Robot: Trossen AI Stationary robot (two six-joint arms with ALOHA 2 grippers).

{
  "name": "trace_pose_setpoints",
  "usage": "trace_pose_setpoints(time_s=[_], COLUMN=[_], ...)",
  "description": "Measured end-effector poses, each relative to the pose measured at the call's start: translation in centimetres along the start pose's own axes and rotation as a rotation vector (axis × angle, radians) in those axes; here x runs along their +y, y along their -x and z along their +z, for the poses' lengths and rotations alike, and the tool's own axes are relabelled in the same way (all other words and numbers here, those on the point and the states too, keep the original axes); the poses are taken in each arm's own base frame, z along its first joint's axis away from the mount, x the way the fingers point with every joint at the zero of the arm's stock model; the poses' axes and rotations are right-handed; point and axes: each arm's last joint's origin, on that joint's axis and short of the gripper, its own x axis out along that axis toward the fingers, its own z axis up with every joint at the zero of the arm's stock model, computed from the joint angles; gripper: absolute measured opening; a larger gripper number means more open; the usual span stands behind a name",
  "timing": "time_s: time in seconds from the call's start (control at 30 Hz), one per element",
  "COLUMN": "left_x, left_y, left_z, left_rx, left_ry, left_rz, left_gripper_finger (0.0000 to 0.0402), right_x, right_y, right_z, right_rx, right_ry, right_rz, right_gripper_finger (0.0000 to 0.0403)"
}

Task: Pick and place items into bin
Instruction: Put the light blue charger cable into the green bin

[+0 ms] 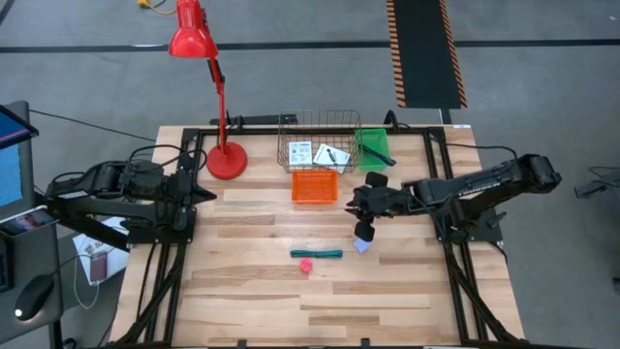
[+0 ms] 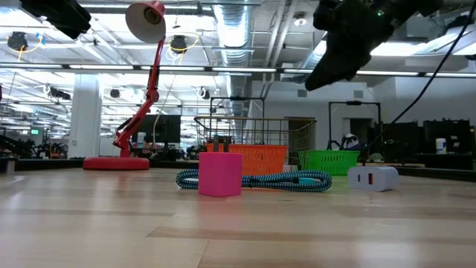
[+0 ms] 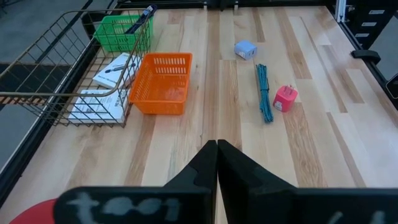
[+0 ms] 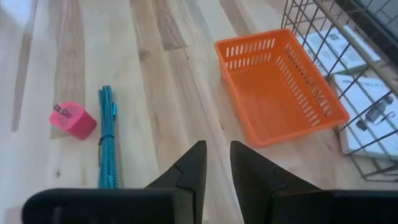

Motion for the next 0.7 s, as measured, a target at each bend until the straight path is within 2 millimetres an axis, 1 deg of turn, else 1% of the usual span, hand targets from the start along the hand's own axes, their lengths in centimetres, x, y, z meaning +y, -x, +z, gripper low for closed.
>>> trace_pose_setpoints(time_s=[0.2, 0.37, 0.57, 0.7], left_x=[0.0, 0.0, 0.0, 0.0], left_y=[0.0, 0.0, 0.0, 0.0], left_z=[0.0, 0.0, 0.0, 0.0], left_rx=[0.000, 0.000, 0.000, 0.001], left_ry=[0.000, 0.006, 0.002, 0.001], left_rz=[0.000, 0.000, 0.000, 0.000], left_gripper_finger=[0.0000, 0.0000, 0.0000, 0.0000], right_x=[-0.6, -0.8, -0.6, 0.0], right_y=[-0.1, -0.2, -0.6, -0.6], right_z=[0.1, 0.2, -0.9, -1.4], right_rx=[0.001, -0.005, 0.011, 0.029], right_ry=[0.060, 0.051, 0.035, 0.009], right_rz=[-0.019, -0.026, -0.013, 0.002], right_gripper_finger=[0.0068, 0.0068, 0.0069, 0.0083])
